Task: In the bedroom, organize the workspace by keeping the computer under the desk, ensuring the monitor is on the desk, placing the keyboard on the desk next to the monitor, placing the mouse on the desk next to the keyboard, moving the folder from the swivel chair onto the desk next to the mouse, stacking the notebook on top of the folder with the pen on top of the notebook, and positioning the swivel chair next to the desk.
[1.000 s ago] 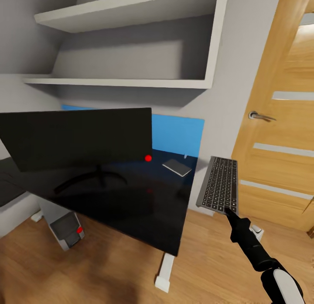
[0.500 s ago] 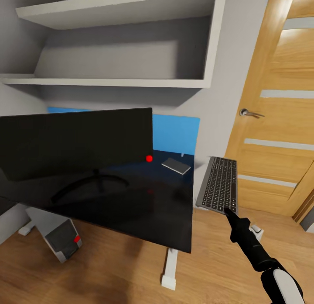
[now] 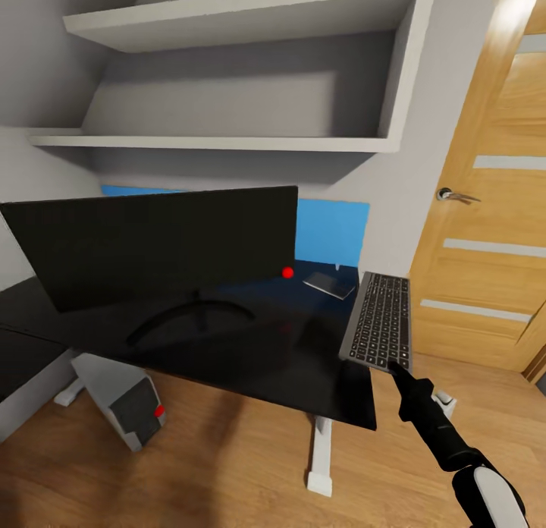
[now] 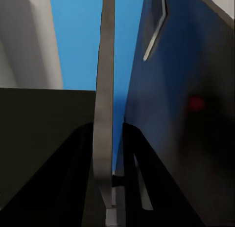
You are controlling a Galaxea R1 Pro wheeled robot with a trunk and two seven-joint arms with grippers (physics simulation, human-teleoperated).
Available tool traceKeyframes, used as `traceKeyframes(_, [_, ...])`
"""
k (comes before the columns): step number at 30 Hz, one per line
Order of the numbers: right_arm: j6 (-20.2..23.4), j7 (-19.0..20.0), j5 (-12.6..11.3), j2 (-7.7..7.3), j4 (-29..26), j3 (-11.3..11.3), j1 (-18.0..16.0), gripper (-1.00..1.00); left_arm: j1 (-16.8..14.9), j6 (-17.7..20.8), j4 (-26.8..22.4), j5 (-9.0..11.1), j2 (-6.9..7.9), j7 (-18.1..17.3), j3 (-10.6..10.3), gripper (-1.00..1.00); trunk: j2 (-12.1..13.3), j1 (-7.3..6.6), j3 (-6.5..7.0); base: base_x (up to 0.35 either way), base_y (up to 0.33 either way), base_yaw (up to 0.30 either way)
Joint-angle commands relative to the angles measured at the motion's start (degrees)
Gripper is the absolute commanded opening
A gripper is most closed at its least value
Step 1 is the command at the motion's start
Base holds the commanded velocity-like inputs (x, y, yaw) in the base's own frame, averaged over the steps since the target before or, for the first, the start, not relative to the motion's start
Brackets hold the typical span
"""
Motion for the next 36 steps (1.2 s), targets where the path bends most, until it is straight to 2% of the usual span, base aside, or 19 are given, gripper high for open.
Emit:
traceKeyframes(1, [0.41, 0.17, -0.43, 0.09, -0.02, -0.14, -0.04, -1.0, 0.0, 0.19, -0.11, 0.36, 0.09, 0.48, -0.26, 1.0, -0.03, -0.02, -0.04, -0.176, 0.309, 0.0])
traceKeyframes(7, [0.41, 0.14, -0.36, 1.01, 0.0, -0.18, -0.04, -1.0, 0.0, 0.19, -0.11, 0.36, 0.02, 0.65, -0.26, 1.0, -0.03, -0.02, -0.04, -0.255, 0.177, 0.0])
traceKeyframes(18, [-0.08, -0.37, -0.24, 1.45, 0.06, -0.19, -0.04, -1.0, 0.0, 0.2, -0.11, 0.36, 0.0, 0.76, -0.26, 1.0, -0.03, -0.02, -0.04, -0.331, 0.013, 0.0])
traceKeyframes(22, [-0.11, -0.39, -0.04, 2.14, 0.69, 0.01, -0.04, -1.0, 0.0, 0.13, 0.43, 0.3, -0.05, 0.7, -0.26, 1.0, -0.03, -0.02, -0.04, -0.091, 0.0, 0.0])
traceKeyframes(27, [0.3, -0.01, 0.02, 2.46, 1.2, 2.24, -0.04, -1.0, 0.0, -0.1, 0.6, 0.22, -0.16, 0.73, -0.26, 1.0, -0.03, -0.02, -0.04, -0.018, 0.0, 0.0])
traceKeyframes(30, [0.34, 0.22, -0.08, 2.48, 1.23, 2.38, -0.04, -1.0, 0.0, -0.13, 0.64, 0.26, -0.17, 0.76, -0.26, 1.0, -0.03, -0.02, -0.04, -0.001, 0.0, 0.0])
traceKeyframes(34, [0.15, 1.9, -0.04, 2.5, 1.23, 2.43, -0.04, -1.0, 0.0, -0.11, 0.67, 0.26, -0.18, 0.77, -0.27, 1.0, -0.03, -0.02, -0.04, 0.0, 0.0, 0.0])
traceKeyframes(36, [0.28, 4.28, 0.0, 2.47, 1.29, 2.42, -0.04, -1.0, 0.0, -0.09, 0.68, 0.27, -0.18, 0.73, -0.26, 1.0, -0.03, -0.02, -0.04, 0.0, 0.0, 0.0])
